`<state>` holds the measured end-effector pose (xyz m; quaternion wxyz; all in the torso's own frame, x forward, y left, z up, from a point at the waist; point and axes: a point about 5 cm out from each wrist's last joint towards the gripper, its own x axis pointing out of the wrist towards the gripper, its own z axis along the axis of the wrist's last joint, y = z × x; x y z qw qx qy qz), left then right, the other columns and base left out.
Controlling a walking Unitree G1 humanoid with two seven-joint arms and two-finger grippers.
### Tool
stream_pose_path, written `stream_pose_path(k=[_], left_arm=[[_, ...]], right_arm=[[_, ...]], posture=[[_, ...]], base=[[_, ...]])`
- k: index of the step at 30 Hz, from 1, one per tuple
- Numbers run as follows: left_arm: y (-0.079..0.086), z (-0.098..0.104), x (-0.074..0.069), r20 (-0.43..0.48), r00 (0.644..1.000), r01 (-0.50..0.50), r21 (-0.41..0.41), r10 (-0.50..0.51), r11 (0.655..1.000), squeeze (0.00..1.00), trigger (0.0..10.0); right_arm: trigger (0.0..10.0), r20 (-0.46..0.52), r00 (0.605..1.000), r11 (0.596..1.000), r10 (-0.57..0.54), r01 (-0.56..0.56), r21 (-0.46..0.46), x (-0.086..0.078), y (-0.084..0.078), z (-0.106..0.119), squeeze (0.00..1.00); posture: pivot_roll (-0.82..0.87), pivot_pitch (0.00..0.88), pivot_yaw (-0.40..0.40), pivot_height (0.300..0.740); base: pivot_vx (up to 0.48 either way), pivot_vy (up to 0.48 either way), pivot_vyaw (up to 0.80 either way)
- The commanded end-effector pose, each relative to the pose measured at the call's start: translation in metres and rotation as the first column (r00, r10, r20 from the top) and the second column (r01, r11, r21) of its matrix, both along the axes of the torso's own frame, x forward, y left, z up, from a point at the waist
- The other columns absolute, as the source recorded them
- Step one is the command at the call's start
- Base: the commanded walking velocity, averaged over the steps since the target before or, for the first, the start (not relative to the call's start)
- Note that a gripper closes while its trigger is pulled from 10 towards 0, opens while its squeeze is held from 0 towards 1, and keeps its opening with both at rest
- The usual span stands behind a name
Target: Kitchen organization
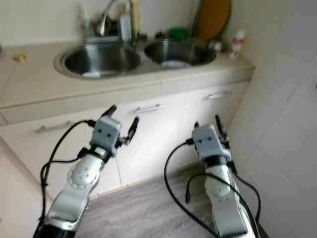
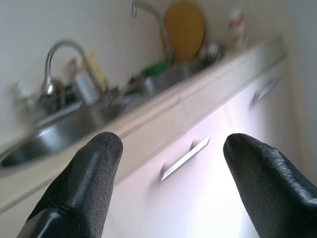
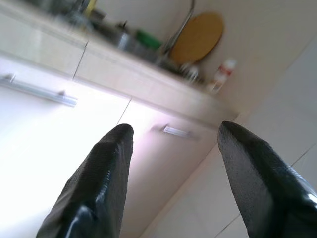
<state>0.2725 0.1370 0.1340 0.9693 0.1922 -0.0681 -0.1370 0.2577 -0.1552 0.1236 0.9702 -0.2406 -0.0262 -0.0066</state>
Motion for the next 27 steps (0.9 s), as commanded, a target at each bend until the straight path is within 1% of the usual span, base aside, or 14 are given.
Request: stream_pose_path(k=[1, 2, 5, 6, 8, 10, 12, 14, 15, 17, 20, 22, 24, 27], left_arm=[[0.005, -0.004, -0.001, -0.03, 0.999, -0.012, 0.004, 0.012, 1.0, 0.0, 10.0], [0.014, -0.011, -0.004, -0.07, 0.997, -0.042, -0.005, 0.042, 0.999, 0.0, 10.0], [0.019, -0.017, -0.008, -0.098, 0.993, -0.066, 0.01, 0.067, 0.998, 0.0, 10.0], [0.022, -0.025, -0.019, -0.141, 0.987, -0.076, 0.016, 0.077, 0.997, 0.0, 10.0], [0.023, -0.031, -0.03, -0.182, 0.98, -0.081, 0.025, 0.084, 0.996, 0.0, 10.0], [0.023, -0.034, -0.038, -0.197, 0.977, -0.071, 0.029, 0.075, 0.997, 0.0, 10.0], [0.026, -0.045, -0.052, -0.239, 0.967, -0.077, 0.039, 0.084, 0.996, 0.0, 10.0], [0.026, -0.05, -0.056, -0.253, 0.963, -0.082, 0.041, 0.09, 0.996, 0.0, 10.0], [0.026, -0.054, -0.06, -0.266, 0.958, -0.103, 0.029, 0.106, 0.994, 0.0, 10.0], [0.025, -0.054, -0.064, -0.272, 0.955, -0.118, 0.013, 0.117, 0.993, 0.0, 10.0], [0.026, -0.053, -0.063, -0.272, 0.956, -0.117, 0.002, 0.113, 0.993, 0.0, 10.0], [0.026, -0.056, -0.062, -0.279, 0.954, -0.115, -0.01, 0.108, 0.993, 0.0, 10.0], [0.024, -0.056, -0.06, -0.282, 0.955, -0.104, -0.028, 0.092, 0.994, 0.0, 10.0], [0.024, -0.058, -0.059, -0.297, 0.951, -0.102, -0.046, 0.084, 0.994, 0.0, 10.0]], right_arm=[[10.0, -0.018, 1.0, 1.0, 0.004, -0.004, 0.003, -0.001, -0.003, 0.0, 0.0], [10.0, -0.038, 0.999, 1.0, 0.001, -0.001, 0.001, -0.006, -0.008, -0.003, 0.0], [10.0, -0.062, 0.998, 1.0, -0.005, 0.005, 0.005, -0.011, -0.011, -0.006, 0.0], [10.0, -0.103, 0.995, 1.0, 0.003, -0.001, 0.011, -0.02, -0.016, -0.01, 0.0], [10.0, -0.143, 0.99, 1.0, 0.01, -0.01, 0.001, -0.029, -0.019, -0.014, 0.0], [10.0, -0.172, 0.985, 1.0, 0.021, -0.017, 0.026, -0.037, -0.02, -0.017, 0.0], [10.0, -0.217, 0.975, 0.999, 0.045, -0.041, 0.024, -0.051, -0.021, -0.024, 0.0], [10.0, -0.232, 0.972, 0.999, 0.037, -0.032, 0.028, -0.055, -0.023, -0.028, 0.0], [10.0, -0.235, 0.972, 0.999, 0.024, -0.016, 0.038, -0.059, -0.024, -0.031, 0.0], [10.0, -0.225, 0.974, 0.999, 0.027, -0.019, 0.038, -0.06, -0.023, -0.031, 0.0], [10.0, -0.204, 0.978, 0.999, 0.041, -0.035, 0.032, -0.055, -0.022, -0.029, 0.0], [10.0, -0.216, 0.974, 0.997, 0.075, -0.065, 0.051, -0.052, -0.018, -0.032, 0.0], [10.0, -0.224, 0.971, 0.995, 0.086, -0.073, 0.068, -0.052, -0.017, -0.034, 0.0], [10.0, -0.228, 0.97, 0.996, 0.081, -0.07, 0.056, -0.05, -0.019, -0.036, 0.0]], posture=[[0.06, 0.0, -0.037, 0.74], [0.05, 0.0, -0.034, 0.74], [0.06, 0.0, -0.034, 0.74], [0.06, 0.0, -0.036, 0.74], [0.06, 0.0, -0.039, 0.74], [0.06, 0.0, -0.04, 0.74], [0.06, 0.0, -0.043, 0.74], [0.06, 0.0, -0.045, 0.74], [0.06, 0.0, -0.045, 0.74], [0.06, 0.0, -0.046, 0.74], [0.07, 0.0, -0.048, 0.74], [0.07, 0.0, -0.049, 0.74], [0.07, 0.0, -0.051, 0.74], [0.07, 0.0, -0.047, 0.74]], base=[[0.0, 0.0, 0.0], [0.0, 0.0, 0.0], [0.0, 0.0, 0.0], [0.0, 0.0, 0.0], [0.0, 0.0, 0.0], [0.0, 0.0, 0.0], [0.0, 0.0, 0.0], [0.0, 0.0, 0.0], [0.0, 0.0, 0.0], [0.0, 0.0, 0.0], [0.0, 0.0, 0.0], [0.0, 0.0, 0.0], [0.0, 0.0, 0.0], [0.0, 0.0, 0.0]])
